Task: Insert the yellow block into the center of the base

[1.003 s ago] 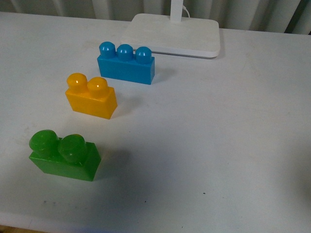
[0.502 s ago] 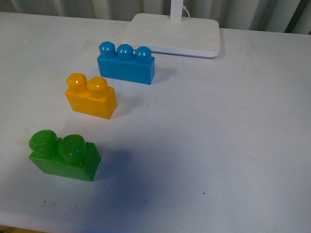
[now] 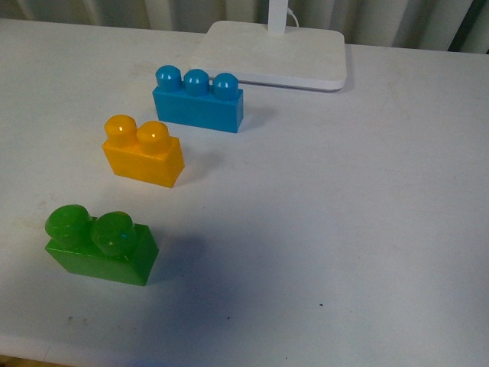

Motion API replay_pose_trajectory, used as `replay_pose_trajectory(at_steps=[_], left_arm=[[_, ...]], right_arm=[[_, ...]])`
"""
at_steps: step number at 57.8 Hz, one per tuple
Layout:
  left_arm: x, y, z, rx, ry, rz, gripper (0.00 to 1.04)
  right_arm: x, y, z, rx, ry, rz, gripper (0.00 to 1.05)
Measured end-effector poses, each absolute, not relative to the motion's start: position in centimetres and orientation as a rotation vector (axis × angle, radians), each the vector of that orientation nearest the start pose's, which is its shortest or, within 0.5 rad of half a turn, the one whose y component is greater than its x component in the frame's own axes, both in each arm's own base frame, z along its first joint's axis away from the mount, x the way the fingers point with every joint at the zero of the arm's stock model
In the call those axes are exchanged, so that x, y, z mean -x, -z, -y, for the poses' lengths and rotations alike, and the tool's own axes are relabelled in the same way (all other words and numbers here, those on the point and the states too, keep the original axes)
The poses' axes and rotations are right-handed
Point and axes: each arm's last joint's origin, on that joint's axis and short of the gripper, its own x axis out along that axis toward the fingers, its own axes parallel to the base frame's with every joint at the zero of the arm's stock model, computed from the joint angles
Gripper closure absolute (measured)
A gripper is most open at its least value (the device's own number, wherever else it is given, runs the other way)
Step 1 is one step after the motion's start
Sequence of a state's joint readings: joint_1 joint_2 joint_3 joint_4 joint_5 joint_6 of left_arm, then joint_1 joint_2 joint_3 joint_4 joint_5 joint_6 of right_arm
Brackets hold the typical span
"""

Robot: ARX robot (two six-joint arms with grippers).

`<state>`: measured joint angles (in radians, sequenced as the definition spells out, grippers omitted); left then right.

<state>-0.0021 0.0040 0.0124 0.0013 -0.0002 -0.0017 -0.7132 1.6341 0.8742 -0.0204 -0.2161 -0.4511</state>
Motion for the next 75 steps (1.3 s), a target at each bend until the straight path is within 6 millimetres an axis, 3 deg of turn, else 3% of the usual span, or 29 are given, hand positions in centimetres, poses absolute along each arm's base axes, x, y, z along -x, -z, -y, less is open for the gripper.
replay_pose_trajectory(at_steps=[13,32,75], left_arm=[[-9.7,-16.8,0.0,0.002,0.002,0.01,0.06],[-9.7,-16.8,0.0,0.002,0.002,0.01,0.06],[-9.7,-16.8,0.0,0.002,0.002,0.01,0.06]], right_arm=[[-24.9,-16.0,21.8,0.053,0.296,-0.829,0.09],[-25.6,-15.9,22.0,0.006,0.274,-0.834,0.09],[-26.5,-14.3,19.7,-0.041,0.206,-0.865,0.09]])
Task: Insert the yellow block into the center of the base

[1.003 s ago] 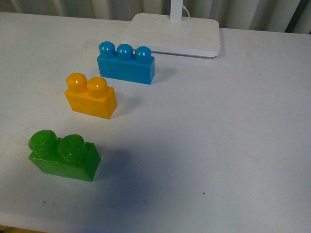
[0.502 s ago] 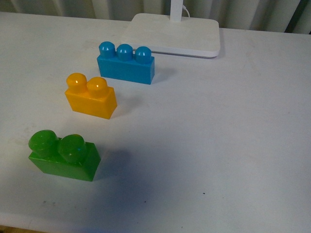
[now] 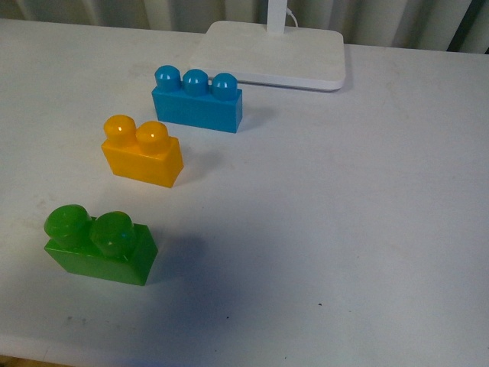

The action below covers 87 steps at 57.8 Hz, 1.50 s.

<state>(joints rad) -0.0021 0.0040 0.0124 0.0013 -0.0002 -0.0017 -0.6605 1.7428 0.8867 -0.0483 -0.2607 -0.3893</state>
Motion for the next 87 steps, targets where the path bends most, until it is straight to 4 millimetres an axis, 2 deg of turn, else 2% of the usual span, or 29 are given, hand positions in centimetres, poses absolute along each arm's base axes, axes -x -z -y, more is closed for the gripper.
replay_pose_trajectory(at_steps=[6,14,26,27,55,65,87], left_arm=[[-9.7,-16.8,0.0,0.002,0.002,0.01,0.06],[-9.7,-16.8,0.0,0.002,0.002,0.01,0.06],[-9.7,-16.8,0.0,0.002,0.002,0.01,0.06],[-9.7,-16.8,0.0,0.002,0.002,0.01,0.06],[-9.7,-16.8,0.0,0.002,0.002,0.01,0.06],[-9.7,-16.8,0.0,0.002,0.002,0.01,0.06],[-9.7,-16.8,0.0,0.002,0.002,0.01,0.06]], right_arm=[[-26.3,-13.9,18.1,-0.074,0.161,-0.867,0.09],[-25.8,-13.5,14.8,-0.108,0.102,-0.887,0.09],[-25.4,-13.2,9.5,-0.109,0.041,-0.909,0.09],[-25.5,-13.2,8.3,-0.107,0.033,-0.911,0.09],[-26.6,-13.0,-4.0,-0.114,-0.081,-0.914,0.09],[-26.3,-13.2,-6.8,-0.142,-0.118,-0.923,0.09],[-25.9,-13.4,-10.4,-0.146,-0.189,-0.931,0.09]])
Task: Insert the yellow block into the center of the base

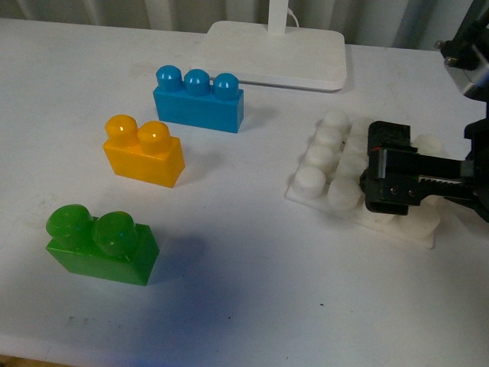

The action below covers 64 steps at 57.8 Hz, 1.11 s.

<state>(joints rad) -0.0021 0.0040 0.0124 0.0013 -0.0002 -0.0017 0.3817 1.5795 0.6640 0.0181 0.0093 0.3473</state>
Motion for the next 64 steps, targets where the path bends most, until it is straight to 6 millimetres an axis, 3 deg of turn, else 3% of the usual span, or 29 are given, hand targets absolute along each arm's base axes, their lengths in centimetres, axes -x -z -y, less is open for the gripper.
replay_pose_trajectory(at_steps=[11,36,54,64], left_arm=[[-9.7,-16.8,0.0,0.002,0.002,0.01,0.06],[-9.7,-16.8,0.0,0.002,0.002,0.01,0.06],[-9.7,-16.8,0.0,0.002,0.002,0.01,0.06],[-9.7,-16.8,0.0,0.002,0.002,0.01,0.06]], right_arm=[[-25.8,-13.4,-11.4,-0.131,-0.24,-0.93,0.09],[-25.8,-13.3,-11.3,-0.05,-0.399,-0.916,0.09],[-26.5,-13.3,-9.8,-0.031,-0.449,-0.902,0.09],[-26.5,-14.6,-8.9,-0.081,-0.447,-0.87,0.09]])
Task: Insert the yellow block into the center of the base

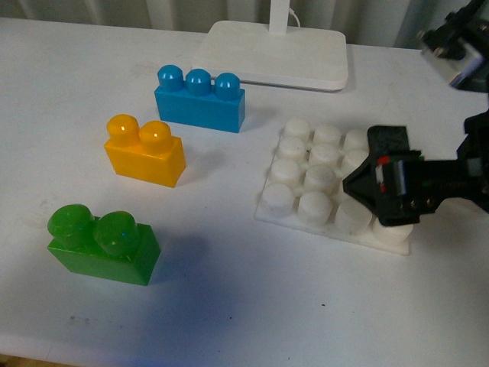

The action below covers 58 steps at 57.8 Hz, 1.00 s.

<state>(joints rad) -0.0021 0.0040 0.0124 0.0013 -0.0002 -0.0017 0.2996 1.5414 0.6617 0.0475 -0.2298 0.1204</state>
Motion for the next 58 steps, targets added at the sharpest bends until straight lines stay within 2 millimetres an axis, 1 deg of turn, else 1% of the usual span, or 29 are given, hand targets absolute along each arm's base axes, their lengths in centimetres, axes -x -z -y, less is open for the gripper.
replay_pose_trajectory(at_steps=[3,12,15,18,26,33,41,45,49,51,55,58], left_arm=[[-9.7,-16.8,0.0,0.002,0.002,0.01,0.06],[-9.7,-16.8,0.0,0.002,0.002,0.01,0.06],[-9.7,-16.8,0.0,0.002,0.002,0.01,0.06],[-9.7,-16.8,0.0,0.002,0.002,0.01,0.06],[-9.7,-16.8,0.0,0.002,0.002,0.01,0.06],[-9.7,-16.8,0.0,0.002,0.002,0.01,0.06],[-9.7,-16.8,0.0,0.002,0.002,0.01,0.06],[-9.7,-16.8,0.0,0.002,0.002,0.01,0.06],[-9.7,-16.8,0.0,0.002,0.002,0.01,0.06],[-9.7,-16.8,0.0,0.002,0.002,0.01,0.06],[-9.7,-16.8,0.0,0.002,0.002,0.01,0.06],[-9.7,-16.8,0.0,0.002,0.0,0.009,0.06]], right_arm=[[-26.4,-15.4,-8.6,-0.099,-0.45,-0.846,0.09],[-25.9,-18.6,-7.3,-0.199,-0.487,-0.72,0.09],[-25.3,-20.0,-6.4,-0.236,-0.497,-0.643,0.09],[-24.6,-20.7,-5.7,-0.249,-0.492,-0.603,0.09],[-22.2,-21.8,-3.6,-0.271,-0.461,-0.508,0.09],[-19.2,-22.6,-1.6,-0.278,-0.446,-0.412,0.09],[-16.3,-23.4,0.2,-0.278,-0.421,-0.306,0.09],[-15.7,-23.5,0.6,-0.276,-0.39,-0.28,0.09],[-15.6,-23.6,0.7,-0.273,-0.389,-0.271,0.09],[-15.6,-23.5,0.6,-0.244,-0.357,-0.242,0.11],[-15.4,-22.5,0.0,-0.102,-0.151,-0.081,0.25],[-14.8,-22.0,0.0,-0.049,-0.033,-0.014,0.37]])
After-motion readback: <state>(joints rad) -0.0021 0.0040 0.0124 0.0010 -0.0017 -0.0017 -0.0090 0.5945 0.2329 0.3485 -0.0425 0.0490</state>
